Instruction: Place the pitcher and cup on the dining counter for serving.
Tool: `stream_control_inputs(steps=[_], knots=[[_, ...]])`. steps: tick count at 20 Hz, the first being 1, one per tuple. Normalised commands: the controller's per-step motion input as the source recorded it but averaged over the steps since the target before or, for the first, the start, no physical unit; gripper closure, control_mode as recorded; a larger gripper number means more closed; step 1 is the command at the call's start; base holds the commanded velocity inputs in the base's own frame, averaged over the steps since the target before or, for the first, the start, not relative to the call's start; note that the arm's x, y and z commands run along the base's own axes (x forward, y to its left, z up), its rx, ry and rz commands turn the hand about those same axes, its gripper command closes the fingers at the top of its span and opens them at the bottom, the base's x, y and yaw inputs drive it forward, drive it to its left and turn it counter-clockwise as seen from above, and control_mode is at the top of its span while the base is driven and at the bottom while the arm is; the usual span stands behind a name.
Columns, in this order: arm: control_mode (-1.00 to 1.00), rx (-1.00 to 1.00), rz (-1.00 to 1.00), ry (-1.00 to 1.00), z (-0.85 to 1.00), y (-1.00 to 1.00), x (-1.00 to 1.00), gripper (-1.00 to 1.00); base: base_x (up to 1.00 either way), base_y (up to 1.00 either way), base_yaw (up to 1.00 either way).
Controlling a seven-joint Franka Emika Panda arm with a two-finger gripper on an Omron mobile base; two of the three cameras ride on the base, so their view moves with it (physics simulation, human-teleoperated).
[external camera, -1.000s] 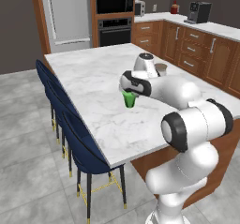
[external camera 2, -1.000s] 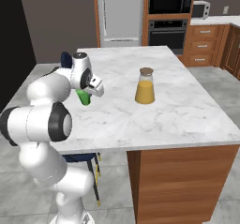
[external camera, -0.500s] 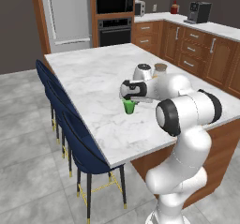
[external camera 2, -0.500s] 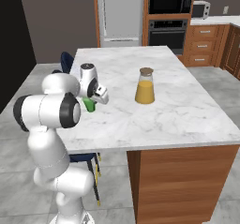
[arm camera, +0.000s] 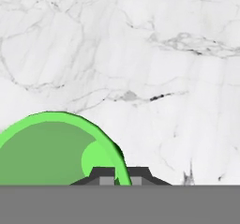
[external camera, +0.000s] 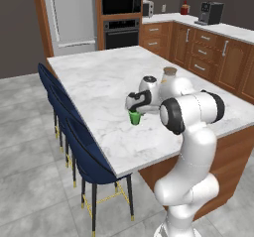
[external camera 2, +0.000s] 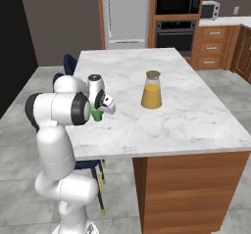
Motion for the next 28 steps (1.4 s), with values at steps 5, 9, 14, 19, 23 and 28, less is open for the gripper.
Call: stream_control_inputs(steps=[5, 9, 14, 19, 23, 28], knots=[[-1.00, 0.00, 0.00, 0.00, -0.05, 0.00, 0.05, -1.00, 0.00, 0.00, 0.00], [-1.00, 0.01, -0.01, -0.01, 0.34, 0.00, -0.06, -1.00, 0.00, 0.00, 0.00], [-1.00, 0.00, 0.00, -0.11, 0.79, 0.00, -0.43, -1.00, 0.00, 0.00, 0.00], [-1.00, 0.00, 0.00, -0.26, 0.64, 0.00, -0.97, -1.00, 0.00, 0.00, 0.00], [-1.00, 0.00, 0.00, -0.31, 0.08, 0.00, -1.00, -1.00, 0.00, 0.00, 0.00], [-1.00, -0.04, 0.03, -0.27, -0.01, 0.01, -1.00, -1.00, 0.00, 0.00, 0.00]])
